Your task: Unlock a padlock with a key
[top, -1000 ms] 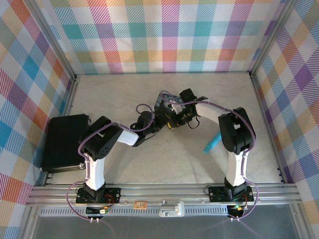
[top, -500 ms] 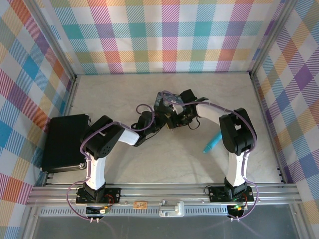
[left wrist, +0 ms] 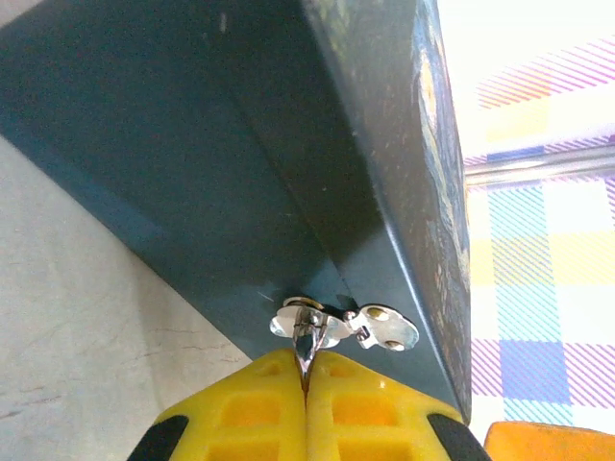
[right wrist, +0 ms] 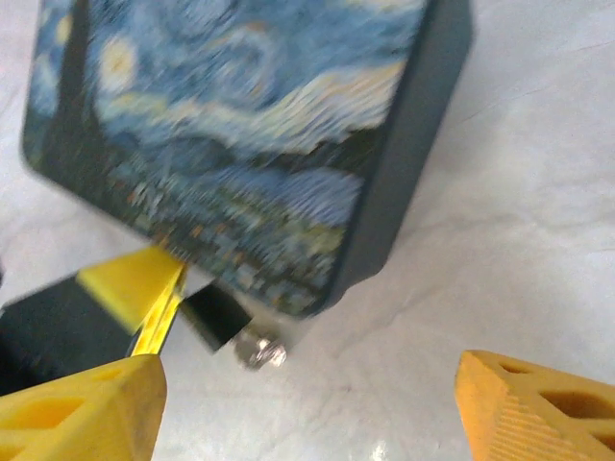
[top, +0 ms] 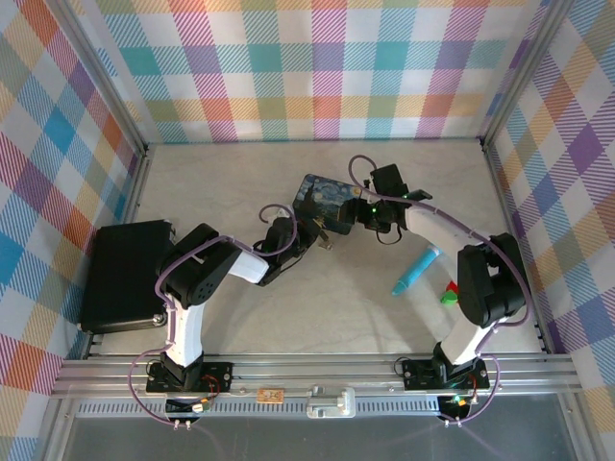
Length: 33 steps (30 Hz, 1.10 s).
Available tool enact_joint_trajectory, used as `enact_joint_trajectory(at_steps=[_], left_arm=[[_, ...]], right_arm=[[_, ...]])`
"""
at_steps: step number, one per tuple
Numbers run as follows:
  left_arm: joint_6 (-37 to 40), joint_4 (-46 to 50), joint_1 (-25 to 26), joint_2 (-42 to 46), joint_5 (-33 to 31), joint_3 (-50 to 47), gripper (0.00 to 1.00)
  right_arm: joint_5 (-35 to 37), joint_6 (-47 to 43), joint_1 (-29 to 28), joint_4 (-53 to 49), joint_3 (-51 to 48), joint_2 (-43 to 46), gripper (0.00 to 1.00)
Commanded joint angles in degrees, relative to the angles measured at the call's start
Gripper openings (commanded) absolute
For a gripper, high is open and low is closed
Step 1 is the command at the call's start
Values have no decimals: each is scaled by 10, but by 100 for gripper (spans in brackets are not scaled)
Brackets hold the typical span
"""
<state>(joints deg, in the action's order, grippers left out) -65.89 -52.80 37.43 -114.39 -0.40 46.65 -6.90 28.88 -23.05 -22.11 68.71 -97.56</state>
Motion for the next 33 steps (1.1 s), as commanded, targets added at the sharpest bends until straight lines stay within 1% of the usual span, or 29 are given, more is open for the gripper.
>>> enact_joint_trajectory(at_steps=[1, 7, 13, 19, 27, 33], left_arm=[[-18, -29, 5, -7, -34, -10, 0], [-26, -47, 7, -11, -56, -18, 0], [-53, -76, 9, -15, -102, -35, 0], [-69, -107, 9, -3, -191, -67, 0], [-77, -127, 10, -8, -228, -54, 0], [-80, -208, 28, -53, -283, -32, 0]], right_arm=[[46, 68, -2, 47, 20, -34, 78], [69, 136, -2, 83, 29, -84, 77], [93, 194, -2, 105, -18, -73, 74], [102, 198, -1, 103, -31, -60, 73], [93, 201, -2, 112, -30, -51, 70], [70, 216, -2, 134, -43, -47, 67]])
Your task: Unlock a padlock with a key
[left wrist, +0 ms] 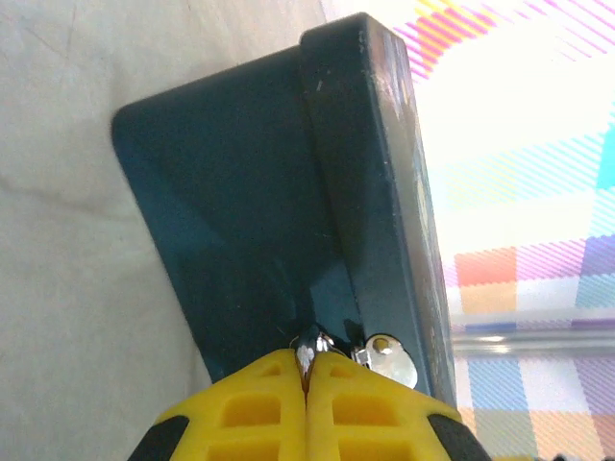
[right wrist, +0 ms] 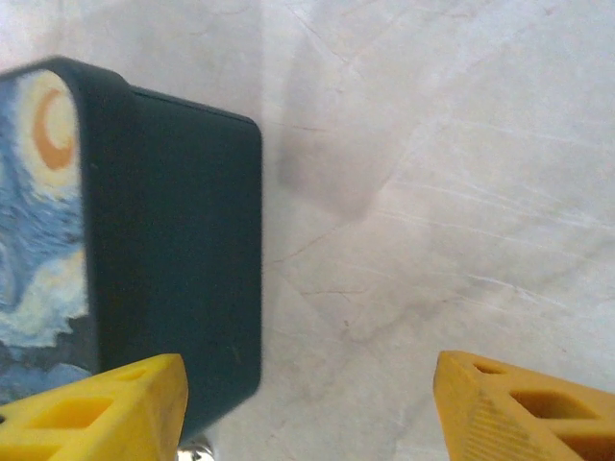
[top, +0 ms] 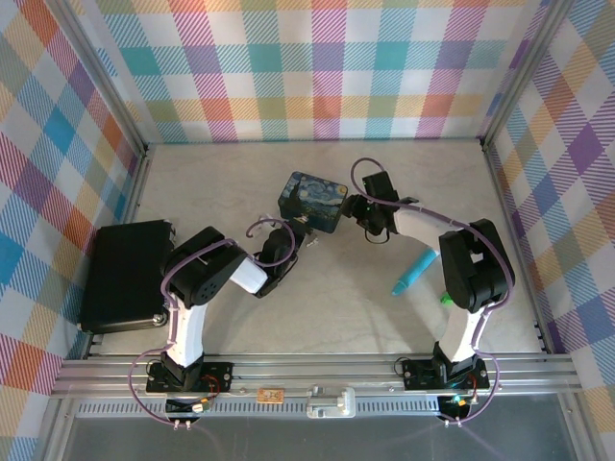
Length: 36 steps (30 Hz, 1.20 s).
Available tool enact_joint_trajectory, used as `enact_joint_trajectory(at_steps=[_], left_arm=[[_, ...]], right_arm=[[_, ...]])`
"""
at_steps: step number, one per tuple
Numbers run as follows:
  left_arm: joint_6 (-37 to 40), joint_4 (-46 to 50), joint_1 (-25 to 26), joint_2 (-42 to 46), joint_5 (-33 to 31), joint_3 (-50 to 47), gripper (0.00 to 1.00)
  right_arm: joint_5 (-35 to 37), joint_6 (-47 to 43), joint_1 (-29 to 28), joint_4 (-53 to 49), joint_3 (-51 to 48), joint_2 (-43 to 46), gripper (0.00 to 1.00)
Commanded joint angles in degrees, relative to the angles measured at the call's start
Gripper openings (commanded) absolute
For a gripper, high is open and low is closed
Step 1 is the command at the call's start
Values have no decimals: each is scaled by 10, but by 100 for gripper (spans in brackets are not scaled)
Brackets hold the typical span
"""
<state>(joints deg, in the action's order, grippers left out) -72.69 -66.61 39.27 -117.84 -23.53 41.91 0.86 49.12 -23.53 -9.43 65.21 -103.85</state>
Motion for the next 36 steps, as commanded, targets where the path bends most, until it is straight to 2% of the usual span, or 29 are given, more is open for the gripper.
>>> enact_joint_trajectory(at_steps=[1, 12, 17, 22, 29, 32, 36], left_arm=[[-11, -74, 11, -20, -57, 17, 0], [-21, -84, 18, 7, -124, -24, 0], [-16, -92, 18, 15, -109, -32, 0], [14, -65, 14, 72, -67, -76, 0], [25, 123, 10, 191, 61, -122, 0], [37, 255, 10, 249, 127, -118, 0], [95, 465, 14, 329, 189, -89, 0]], right_arm=[[-8, 12, 3, 7, -9, 20, 68], [8, -10, 3, 7, -10, 73, 69], [17, -34, 3, -5, -10, 92, 70], [19, -102, 5, -26, -11, 111, 73], [-5, -208, 5, -65, -32, 150, 80], [-7, -239, 5, -90, -44, 175, 100], [2, -261, 6, -121, -53, 199, 99]])
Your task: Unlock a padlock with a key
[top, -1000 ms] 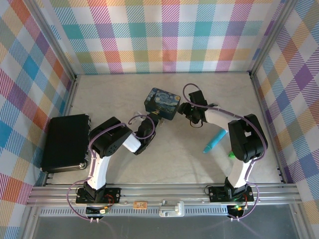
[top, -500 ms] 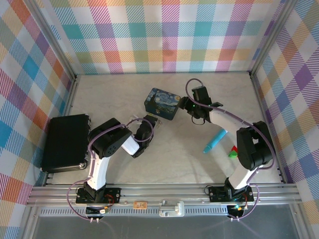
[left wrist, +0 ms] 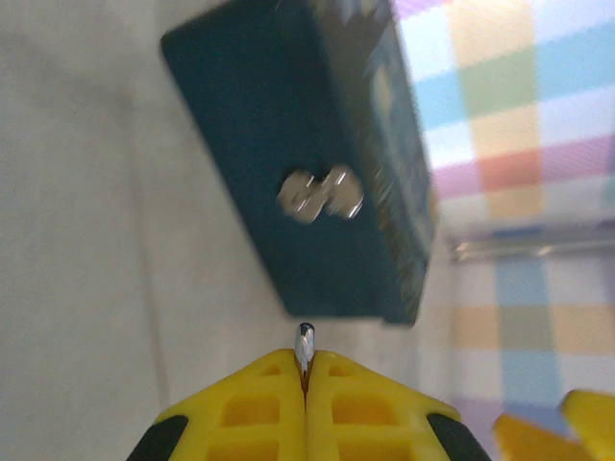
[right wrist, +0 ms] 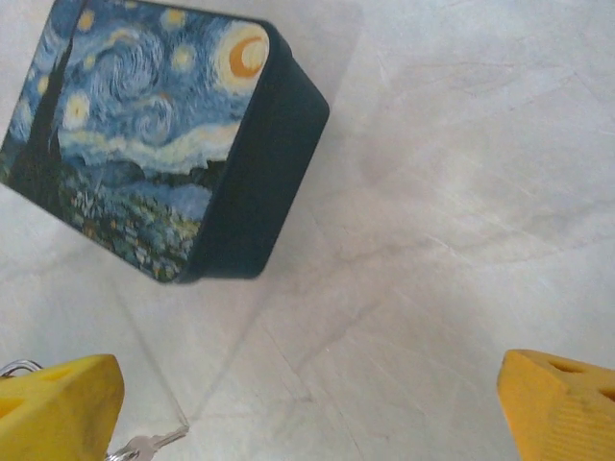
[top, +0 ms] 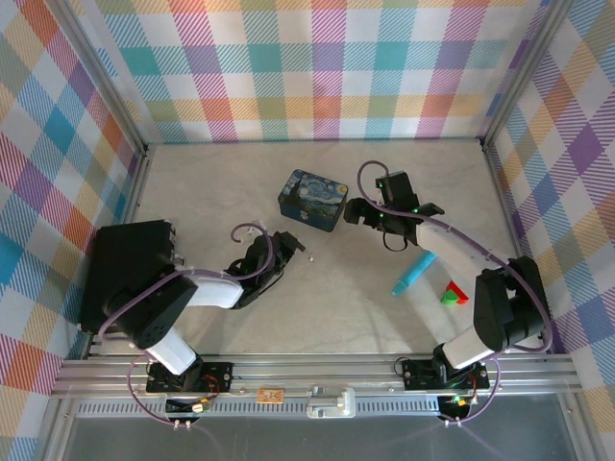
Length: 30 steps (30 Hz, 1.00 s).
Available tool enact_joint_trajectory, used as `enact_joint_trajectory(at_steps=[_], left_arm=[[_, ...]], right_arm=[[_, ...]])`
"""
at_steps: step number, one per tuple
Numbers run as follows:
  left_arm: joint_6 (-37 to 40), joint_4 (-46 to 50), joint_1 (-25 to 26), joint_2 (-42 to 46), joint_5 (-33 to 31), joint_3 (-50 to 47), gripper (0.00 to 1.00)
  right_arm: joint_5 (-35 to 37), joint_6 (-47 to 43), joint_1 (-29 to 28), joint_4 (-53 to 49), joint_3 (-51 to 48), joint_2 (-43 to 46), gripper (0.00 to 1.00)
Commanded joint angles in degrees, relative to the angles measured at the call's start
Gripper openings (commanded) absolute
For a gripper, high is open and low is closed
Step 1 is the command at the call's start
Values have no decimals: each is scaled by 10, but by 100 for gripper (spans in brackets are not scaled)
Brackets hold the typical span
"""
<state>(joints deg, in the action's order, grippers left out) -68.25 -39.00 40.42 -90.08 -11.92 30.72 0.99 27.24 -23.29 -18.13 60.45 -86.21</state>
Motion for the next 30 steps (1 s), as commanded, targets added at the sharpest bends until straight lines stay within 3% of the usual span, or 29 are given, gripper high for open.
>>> enact_joint_trajectory(at_steps=[1, 5, 9, 21, 25, 28, 30], left_arm=[[69, 233, 4, 63, 84, 35, 0], [130, 353, 5, 85, 142, 77, 0], [173, 467, 14, 65, 156, 132, 0], [206, 482, 19, -20, 126, 161, 1], [203, 473, 19, -42, 122, 167, 13], [199, 476, 19, -42, 114, 169, 31], [202, 482, 18, -33, 101, 174, 38]], right_arm=[[4, -45, 3, -36, -7, 27, 99], [11, -44, 3, -30, -16, 37, 99], [12, -37, 3, -29, -11, 34, 99], [34, -42, 3, -31, -24, 44, 99], [45, -50, 4, -31, -35, 49, 99], [61, -65, 6, -23, -49, 53, 99], [72, -81, 13, -18, -57, 57, 99]])
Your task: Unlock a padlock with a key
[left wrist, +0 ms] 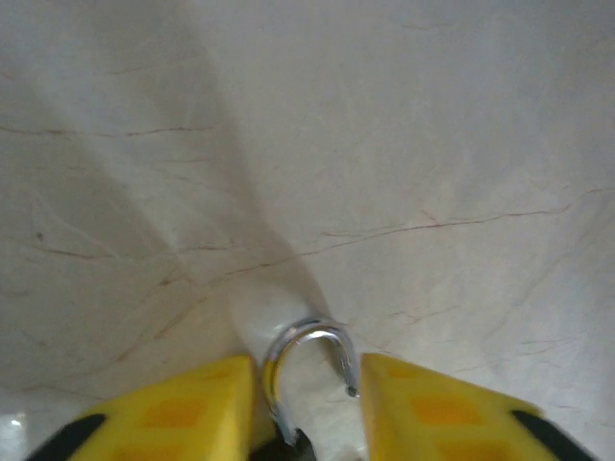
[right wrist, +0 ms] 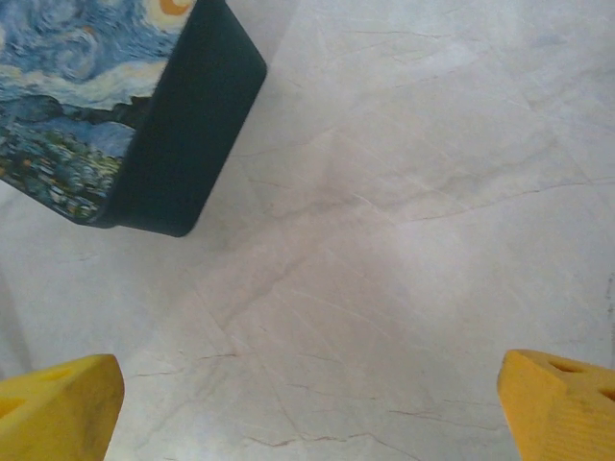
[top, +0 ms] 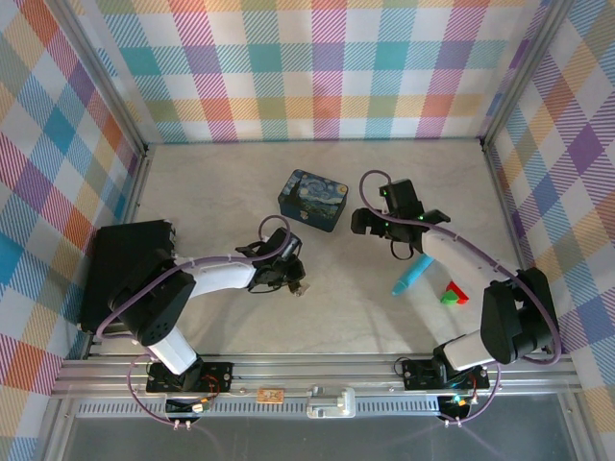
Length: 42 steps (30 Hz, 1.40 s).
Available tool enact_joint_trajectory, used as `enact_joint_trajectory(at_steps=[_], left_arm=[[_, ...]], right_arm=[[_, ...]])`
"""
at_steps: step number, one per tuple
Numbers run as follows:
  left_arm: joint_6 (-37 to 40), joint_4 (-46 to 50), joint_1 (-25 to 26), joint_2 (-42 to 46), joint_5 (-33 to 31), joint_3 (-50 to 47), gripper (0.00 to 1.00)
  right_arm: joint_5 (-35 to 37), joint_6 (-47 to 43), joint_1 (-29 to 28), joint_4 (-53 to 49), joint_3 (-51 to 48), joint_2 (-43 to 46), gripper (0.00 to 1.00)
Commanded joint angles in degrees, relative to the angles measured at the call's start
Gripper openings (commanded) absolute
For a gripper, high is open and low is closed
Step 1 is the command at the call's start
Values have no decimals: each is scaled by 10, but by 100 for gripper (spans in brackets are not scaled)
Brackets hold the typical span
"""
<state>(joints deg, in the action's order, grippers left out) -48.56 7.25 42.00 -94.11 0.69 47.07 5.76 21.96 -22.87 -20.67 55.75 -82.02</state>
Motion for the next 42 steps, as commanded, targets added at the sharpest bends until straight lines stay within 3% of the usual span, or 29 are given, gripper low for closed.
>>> enact_joint_trajectory(at_steps=[1, 8, 17, 23, 29, 30, 37, 40, 41, 42], left_arm=[[12, 26, 2, 17, -36, 15, 42], [96, 82, -36, 107, -127, 53, 66], [236, 92, -179, 250, -265, 21, 77], [346, -25, -236, 289, -317, -59, 78], [413, -163, -278, 285, -336, -161, 78], [416, -191, -285, 282, -333, -178, 78], [464, -384, -308, 226, -310, -258, 78], [480, -476, -324, 188, -281, -277, 79], [483, -489, -331, 182, -257, -276, 79], [483, -512, -338, 171, -236, -279, 79]], right_arm=[[21, -39, 16, 10, -13, 16, 99], [41, -104, 100, 52, -45, 25, 99], [106, -162, 166, 254, -143, -1, 99], [77, -221, 169, 487, -235, -13, 99], [55, -218, 183, 628, -290, -46, 99], [45, -212, 188, 593, -282, -37, 99], [12, -199, 208, 615, -293, -41, 99], [24, -199, 212, 740, -341, -70, 99], [32, -187, 212, 691, -331, -56, 99], [32, -191, 212, 704, -333, -58, 99]])
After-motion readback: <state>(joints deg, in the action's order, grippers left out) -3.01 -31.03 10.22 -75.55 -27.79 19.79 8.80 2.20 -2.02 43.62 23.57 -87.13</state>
